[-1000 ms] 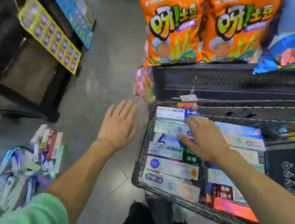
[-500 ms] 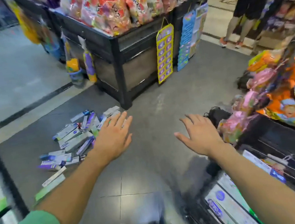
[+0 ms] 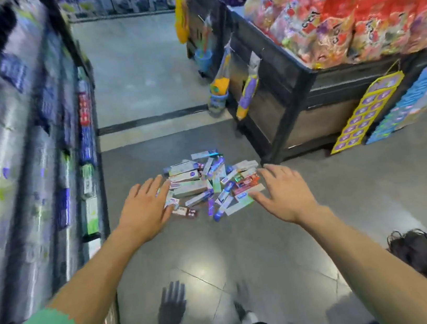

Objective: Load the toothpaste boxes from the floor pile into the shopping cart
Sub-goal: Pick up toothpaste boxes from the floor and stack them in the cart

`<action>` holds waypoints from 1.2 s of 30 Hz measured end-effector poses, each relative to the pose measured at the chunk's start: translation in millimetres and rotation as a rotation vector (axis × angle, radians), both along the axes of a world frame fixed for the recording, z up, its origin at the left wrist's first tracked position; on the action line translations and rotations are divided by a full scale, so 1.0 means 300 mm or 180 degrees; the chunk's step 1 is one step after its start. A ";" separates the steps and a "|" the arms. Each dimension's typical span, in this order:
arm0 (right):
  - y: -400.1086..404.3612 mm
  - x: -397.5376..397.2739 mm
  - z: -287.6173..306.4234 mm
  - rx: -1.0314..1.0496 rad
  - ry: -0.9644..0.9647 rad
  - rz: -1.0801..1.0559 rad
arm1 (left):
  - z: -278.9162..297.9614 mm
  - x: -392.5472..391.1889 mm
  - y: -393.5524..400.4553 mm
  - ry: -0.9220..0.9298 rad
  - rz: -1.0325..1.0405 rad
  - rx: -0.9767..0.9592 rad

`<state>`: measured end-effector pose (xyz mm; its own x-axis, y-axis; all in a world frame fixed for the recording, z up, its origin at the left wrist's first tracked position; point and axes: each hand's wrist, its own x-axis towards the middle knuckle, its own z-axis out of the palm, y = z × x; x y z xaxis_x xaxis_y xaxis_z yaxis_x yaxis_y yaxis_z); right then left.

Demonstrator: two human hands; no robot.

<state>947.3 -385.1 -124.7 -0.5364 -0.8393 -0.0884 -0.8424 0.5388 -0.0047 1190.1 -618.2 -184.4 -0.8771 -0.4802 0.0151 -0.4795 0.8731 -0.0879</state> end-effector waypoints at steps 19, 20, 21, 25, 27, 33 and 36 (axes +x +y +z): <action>-0.986 -0.243 -0.227 0.0513 -0.0581 0.1102 | -0.073 -0.130 -0.583 -0.0287 0.1324 0.0498; -1.033 -0.256 -0.235 0.0547 -0.0617 0.1144 | -0.075 -0.136 -0.619 -0.0281 0.1382 0.0522; -1.075 -0.268 -0.243 0.0568 -0.0634 0.1183 | -0.078 -0.140 -0.652 -0.0292 0.1430 0.0528; -1.236 -0.300 -0.279 0.0649 -0.0696 0.1374 | -0.089 -0.146 -0.762 -0.0417 0.1674 0.0577; -1.302 -0.305 -0.297 0.0685 -0.0706 0.1410 | -0.102 -0.141 -0.806 -0.0444 0.1731 0.0575; -1.463 -0.284 -0.382 0.0791 -0.0675 0.1589 | -0.188 -0.084 -0.936 -0.0605 0.1818 0.0628; -1.522 -0.255 -0.438 0.0803 -0.0676 0.1615 | -0.248 -0.061 -0.993 -0.0664 0.1749 0.0662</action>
<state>870.7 -841.6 -256.0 -0.0234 -0.9249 -0.3794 -0.9892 0.0764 -0.1252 1171.8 -916.1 -258.8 -0.4754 -0.8366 -0.2722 -0.8547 0.5126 -0.0826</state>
